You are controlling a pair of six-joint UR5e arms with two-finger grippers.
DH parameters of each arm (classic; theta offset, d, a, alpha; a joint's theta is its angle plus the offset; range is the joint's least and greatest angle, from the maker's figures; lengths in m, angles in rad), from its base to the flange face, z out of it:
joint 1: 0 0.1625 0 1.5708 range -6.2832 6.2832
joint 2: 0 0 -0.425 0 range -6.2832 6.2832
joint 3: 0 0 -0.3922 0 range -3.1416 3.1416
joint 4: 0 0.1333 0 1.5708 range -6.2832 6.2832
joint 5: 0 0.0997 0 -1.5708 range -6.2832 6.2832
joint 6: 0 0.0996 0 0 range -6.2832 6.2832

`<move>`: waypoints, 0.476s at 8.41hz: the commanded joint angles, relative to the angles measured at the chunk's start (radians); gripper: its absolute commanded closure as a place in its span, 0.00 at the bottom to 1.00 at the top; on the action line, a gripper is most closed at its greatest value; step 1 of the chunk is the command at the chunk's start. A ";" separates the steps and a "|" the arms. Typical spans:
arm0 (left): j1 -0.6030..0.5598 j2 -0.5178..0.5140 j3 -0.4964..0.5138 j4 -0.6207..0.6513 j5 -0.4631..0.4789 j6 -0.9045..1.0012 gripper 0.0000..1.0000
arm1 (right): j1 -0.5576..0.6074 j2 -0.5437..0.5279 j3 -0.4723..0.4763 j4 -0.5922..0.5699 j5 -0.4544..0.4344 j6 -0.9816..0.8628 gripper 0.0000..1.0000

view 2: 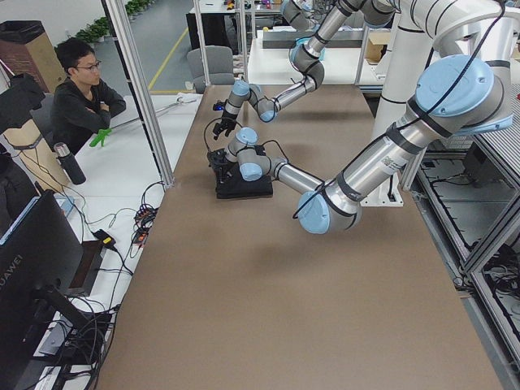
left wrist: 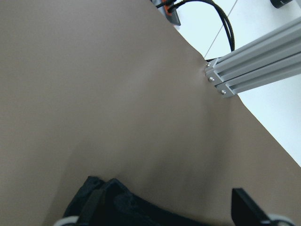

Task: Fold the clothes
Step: 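Release the shirt and raise both grippers away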

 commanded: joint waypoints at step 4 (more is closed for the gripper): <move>-0.251 0.520 -0.562 0.295 -0.154 0.908 0.06 | 0.304 -0.342 0.147 -0.011 0.132 -0.920 0.05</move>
